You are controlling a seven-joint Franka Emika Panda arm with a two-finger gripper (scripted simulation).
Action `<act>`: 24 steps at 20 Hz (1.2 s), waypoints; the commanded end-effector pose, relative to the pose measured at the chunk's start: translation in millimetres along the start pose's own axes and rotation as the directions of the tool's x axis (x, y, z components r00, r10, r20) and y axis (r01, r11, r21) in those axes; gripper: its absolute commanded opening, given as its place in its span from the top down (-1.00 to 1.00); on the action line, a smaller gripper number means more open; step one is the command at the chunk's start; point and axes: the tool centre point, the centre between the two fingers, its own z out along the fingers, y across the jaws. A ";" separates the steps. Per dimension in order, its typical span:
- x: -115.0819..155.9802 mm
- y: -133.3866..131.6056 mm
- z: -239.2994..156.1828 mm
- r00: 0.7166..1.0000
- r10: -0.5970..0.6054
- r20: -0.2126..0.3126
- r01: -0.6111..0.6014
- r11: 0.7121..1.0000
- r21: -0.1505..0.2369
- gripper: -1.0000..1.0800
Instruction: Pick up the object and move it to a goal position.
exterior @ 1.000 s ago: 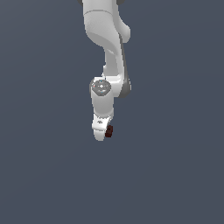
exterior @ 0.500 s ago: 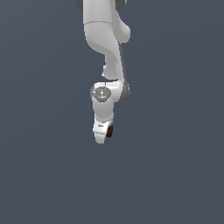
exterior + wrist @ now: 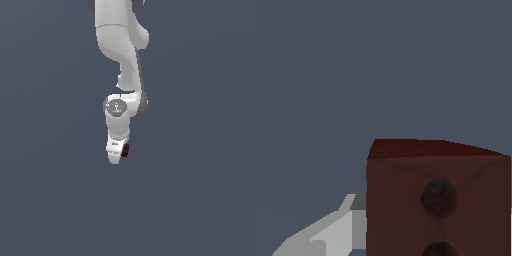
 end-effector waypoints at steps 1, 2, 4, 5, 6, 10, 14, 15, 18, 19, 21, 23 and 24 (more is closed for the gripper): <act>-0.1 -0.1 -0.1 1.000 0.000 0.000 0.000 1.000 0.000 1.00; -0.3 -0.5 -0.6 1.000 0.000 0.000 0.000 1.000 0.000 1.00; -1.0 -2.1 -2.7 1.000 0.000 0.000 0.000 1.000 0.000 1.00; -1.5 -3.3 -4.2 1.000 0.000 0.000 0.000 1.000 0.000 1.00; -2.1 -4.8 -6.1 1.000 0.000 0.000 0.000 1.000 0.000 1.00; -5.8 -13.3 -17.0 1.000 0.000 0.000 0.000 1.000 0.000 1.00; -11.3 -26.0 -33.3 1.000 0.000 0.001 0.000 1.000 0.000 1.00; -13.0 -29.8 -38.2 1.000 0.000 0.001 0.000 1.000 0.000 1.00; -18.7 -42.7 -55.1 1.000 0.000 0.002 0.000 1.000 0.000 1.00; -20.7 -47.5 -61.3 1.000 0.000 0.002 0.000 1.000 0.000 1.00; -25.0 -57.2 -74.3 1.000 0.000 0.002 0.000 1.000 0.000 1.00; -29.2 -66.7 -87.2 1.000 0.000 0.002 0.000 1.000 0.000 1.00; -31.1 -71.2 -93.3 1.000 0.000 0.002 0.000 1.000 0.000 1.00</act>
